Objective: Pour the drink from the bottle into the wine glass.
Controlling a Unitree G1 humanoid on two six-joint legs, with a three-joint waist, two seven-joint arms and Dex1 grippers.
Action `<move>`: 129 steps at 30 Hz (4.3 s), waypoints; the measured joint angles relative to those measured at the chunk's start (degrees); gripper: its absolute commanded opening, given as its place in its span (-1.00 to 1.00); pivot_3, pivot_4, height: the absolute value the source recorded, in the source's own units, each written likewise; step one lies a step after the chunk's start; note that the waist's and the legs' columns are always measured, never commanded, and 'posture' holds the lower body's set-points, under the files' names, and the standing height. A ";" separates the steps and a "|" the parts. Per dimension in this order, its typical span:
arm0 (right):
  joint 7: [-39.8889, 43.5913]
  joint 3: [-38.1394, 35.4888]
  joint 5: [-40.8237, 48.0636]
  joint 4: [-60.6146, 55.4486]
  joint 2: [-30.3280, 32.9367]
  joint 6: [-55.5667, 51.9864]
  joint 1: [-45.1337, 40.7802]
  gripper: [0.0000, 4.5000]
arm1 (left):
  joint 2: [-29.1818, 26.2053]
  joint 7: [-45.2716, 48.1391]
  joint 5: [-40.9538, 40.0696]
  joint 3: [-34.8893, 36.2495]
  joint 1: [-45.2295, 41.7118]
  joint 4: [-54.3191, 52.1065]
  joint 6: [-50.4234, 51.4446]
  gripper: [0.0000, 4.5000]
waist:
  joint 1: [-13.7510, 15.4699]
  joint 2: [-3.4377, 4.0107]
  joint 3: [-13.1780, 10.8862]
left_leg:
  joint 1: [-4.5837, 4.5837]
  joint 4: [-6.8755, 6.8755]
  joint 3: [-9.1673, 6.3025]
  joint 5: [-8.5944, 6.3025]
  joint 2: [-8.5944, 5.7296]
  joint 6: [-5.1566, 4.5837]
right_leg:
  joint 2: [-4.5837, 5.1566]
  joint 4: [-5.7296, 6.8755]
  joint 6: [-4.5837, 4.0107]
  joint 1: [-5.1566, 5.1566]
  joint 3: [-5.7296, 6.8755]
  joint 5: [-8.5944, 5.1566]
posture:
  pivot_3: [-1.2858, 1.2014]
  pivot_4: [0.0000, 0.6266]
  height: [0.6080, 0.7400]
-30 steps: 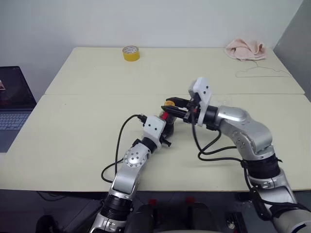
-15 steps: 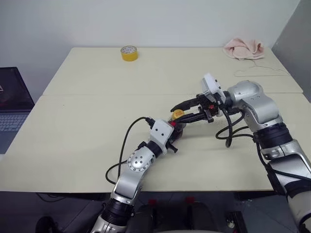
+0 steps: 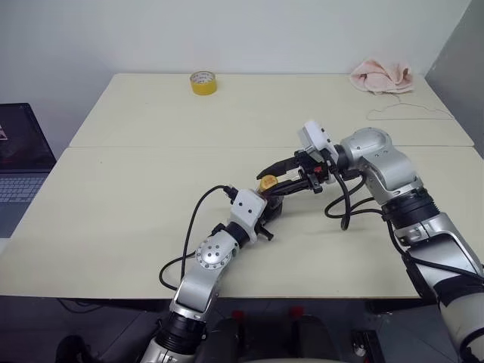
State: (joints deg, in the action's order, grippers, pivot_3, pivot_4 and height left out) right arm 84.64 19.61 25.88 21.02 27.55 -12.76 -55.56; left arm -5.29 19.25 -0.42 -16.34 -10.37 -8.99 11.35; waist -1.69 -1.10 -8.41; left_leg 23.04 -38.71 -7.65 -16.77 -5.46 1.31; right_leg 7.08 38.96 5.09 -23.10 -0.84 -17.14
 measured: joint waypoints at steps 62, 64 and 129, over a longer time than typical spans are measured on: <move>-63.52 -7.24 -9.98 -37.97 -15.74 -32.96 17.35 1.00 | 2.21 -2.20 -1.38 2.67 -1.02 0.60 3.58 -0.66 | -0.12 0.02 0.00 | 0.06 0.04 -0.01 0.00 -0.03 0.01 | -0.02 0.06 0.00 -0.08 -0.02 0.00 | 0.03 -0.52 1.00; -63.18 -7.63 -9.28 -38.54 -14.64 -32.77 17.84 1.00 | 2.21 -2.12 -1.38 2.26 -1.02 0.60 3.60 -0.66 | -0.09 0.02 0.00 | 0.06 0.04 -0.02 0.00 -0.03 0.01 | -0.02 0.06 0.00 -0.07 -0.01 0.00 | 0.03 -0.52 1.00; -56.79 -7.99 -6.84 -29.54 -15.55 -26.10 15.81 1.00 | 1.09 -2.34 -2.05 2.84 -1.03 0.24 3.48 -0.69 | -0.10 0.02 0.00 | 0.05 0.03 -0.01 0.00 -0.03 0.00 | -0.02 0.05 0.00 -0.06 -0.02 0.00 | 0.03 -0.52 1.00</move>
State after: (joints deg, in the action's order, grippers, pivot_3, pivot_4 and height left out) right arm 27.85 11.62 19.04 -8.51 12.00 -38.85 -39.75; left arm -4.20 16.91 -2.47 -13.50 -11.41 -8.75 14.83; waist -1.80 -1.09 -8.41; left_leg 23.09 -38.68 -7.66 -16.78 -5.49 1.31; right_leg 7.05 39.01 5.09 -23.16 -0.85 -17.14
